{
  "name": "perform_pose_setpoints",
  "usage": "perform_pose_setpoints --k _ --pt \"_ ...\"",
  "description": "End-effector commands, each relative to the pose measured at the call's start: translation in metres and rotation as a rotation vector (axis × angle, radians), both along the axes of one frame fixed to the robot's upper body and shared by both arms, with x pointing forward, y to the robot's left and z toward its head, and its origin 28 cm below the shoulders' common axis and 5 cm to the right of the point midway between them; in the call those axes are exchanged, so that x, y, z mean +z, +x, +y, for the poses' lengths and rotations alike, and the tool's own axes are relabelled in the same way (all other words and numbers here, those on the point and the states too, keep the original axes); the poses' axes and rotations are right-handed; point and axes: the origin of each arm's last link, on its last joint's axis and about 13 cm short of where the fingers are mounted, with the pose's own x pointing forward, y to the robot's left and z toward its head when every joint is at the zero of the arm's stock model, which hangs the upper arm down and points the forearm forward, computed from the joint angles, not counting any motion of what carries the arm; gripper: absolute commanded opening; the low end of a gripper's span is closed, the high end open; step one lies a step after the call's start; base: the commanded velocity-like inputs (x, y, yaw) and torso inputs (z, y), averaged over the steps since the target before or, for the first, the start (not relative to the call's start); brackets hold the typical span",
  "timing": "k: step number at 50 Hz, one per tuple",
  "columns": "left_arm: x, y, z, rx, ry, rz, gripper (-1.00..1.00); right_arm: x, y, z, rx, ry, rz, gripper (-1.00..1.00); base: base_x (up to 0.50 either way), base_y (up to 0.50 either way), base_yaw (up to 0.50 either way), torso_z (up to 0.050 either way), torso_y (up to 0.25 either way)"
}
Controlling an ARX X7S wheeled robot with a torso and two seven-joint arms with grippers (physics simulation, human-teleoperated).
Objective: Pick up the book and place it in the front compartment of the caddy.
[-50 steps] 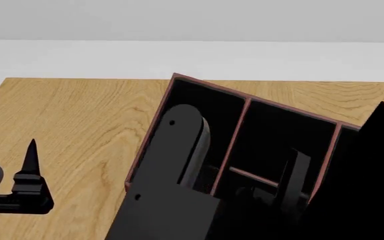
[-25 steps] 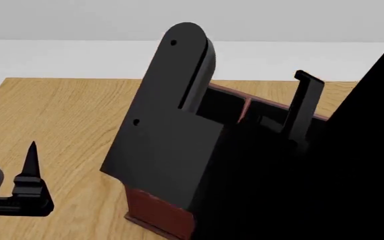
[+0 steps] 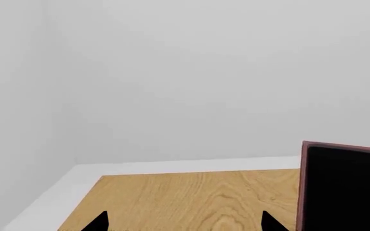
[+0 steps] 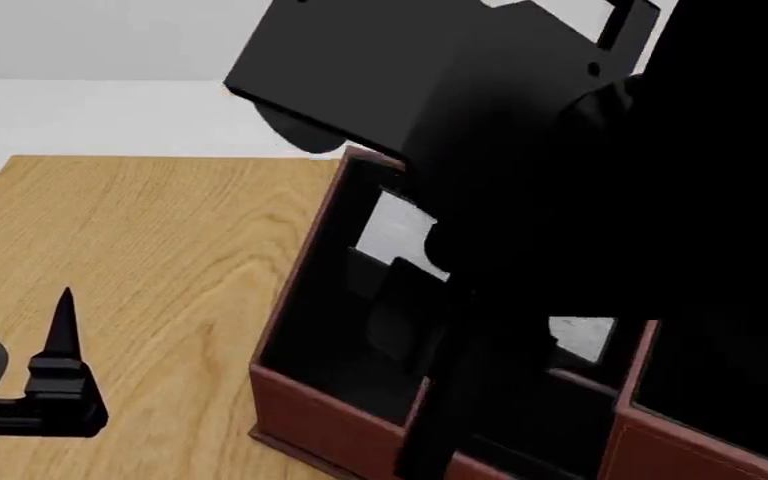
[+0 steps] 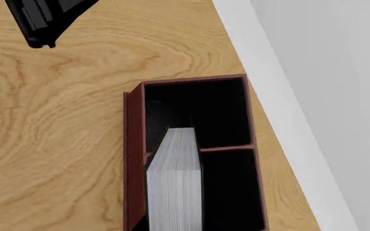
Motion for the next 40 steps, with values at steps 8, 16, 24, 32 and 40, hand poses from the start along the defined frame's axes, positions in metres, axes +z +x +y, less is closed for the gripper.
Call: perform_pose_setpoints --k 8,16,24,32,40 --pt "0.001 0.002 0.0 -0.006 -0.014 -0.021 1.0 0.031 0.043 -0.01 -0.078 0.027 -0.036 -1.0 0.0 0.0 0.0 0.0 0.001" --pt "0.002 0.003 -0.001 -0.011 -0.017 -0.023 1.0 0.042 0.063 -0.012 -0.092 0.042 -0.014 -1.0 0.0 0.0 0.0 0.0 0.001" --pt "0.003 0.005 0.0 -0.005 -0.015 -0.022 1.0 0.042 0.084 -0.012 -0.115 0.071 0.022 -1.0 0.0 0.0 0.0 0.002 0.0" --pt "0.003 0.005 0.0 -0.003 -0.014 -0.021 1.0 0.043 0.103 -0.009 -0.141 0.051 0.086 -1.0 0.0 0.0 0.0 0.0 0.001" --pt "0.002 0.005 0.0 -0.004 -0.014 -0.019 1.0 0.048 0.116 -0.002 -0.149 0.006 0.143 -1.0 0.0 0.0 0.0 0.0 0.001"
